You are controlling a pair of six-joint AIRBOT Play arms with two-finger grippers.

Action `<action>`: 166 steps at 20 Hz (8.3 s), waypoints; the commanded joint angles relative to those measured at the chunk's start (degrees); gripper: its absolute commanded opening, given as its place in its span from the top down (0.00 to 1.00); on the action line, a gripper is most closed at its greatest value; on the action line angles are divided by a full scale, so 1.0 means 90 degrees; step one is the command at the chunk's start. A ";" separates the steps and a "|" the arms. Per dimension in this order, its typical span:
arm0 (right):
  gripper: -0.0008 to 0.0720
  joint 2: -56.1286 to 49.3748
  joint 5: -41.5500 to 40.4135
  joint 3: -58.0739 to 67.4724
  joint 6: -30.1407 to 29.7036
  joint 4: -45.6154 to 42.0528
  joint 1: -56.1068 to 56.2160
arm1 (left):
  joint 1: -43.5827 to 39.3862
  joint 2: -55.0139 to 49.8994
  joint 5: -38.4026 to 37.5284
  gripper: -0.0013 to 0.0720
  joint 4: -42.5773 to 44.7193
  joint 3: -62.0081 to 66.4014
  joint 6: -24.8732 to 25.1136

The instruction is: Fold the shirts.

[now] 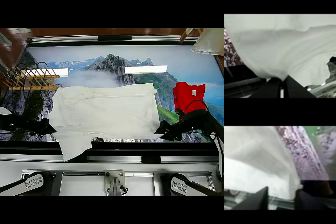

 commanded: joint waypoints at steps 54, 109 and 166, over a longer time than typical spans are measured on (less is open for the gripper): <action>0.90 -0.2390 0.4750 0.4401 0.0168 -0.0899 0.1681 | -0.2076 -0.2868 0.4745 0.93 -0.0605 0.4728 -0.0675; 0.31 0.0284 -0.1778 0.2312 -0.0342 -0.1559 -0.0199 | -0.0323 0.0624 -0.0061 0.26 0.0532 -0.1637 -0.0238; 0.86 -0.2805 0.1100 0.4554 0.0568 -0.0440 0.1362 | -0.0947 -0.3067 0.0221 0.92 -0.1202 0.4250 -0.0488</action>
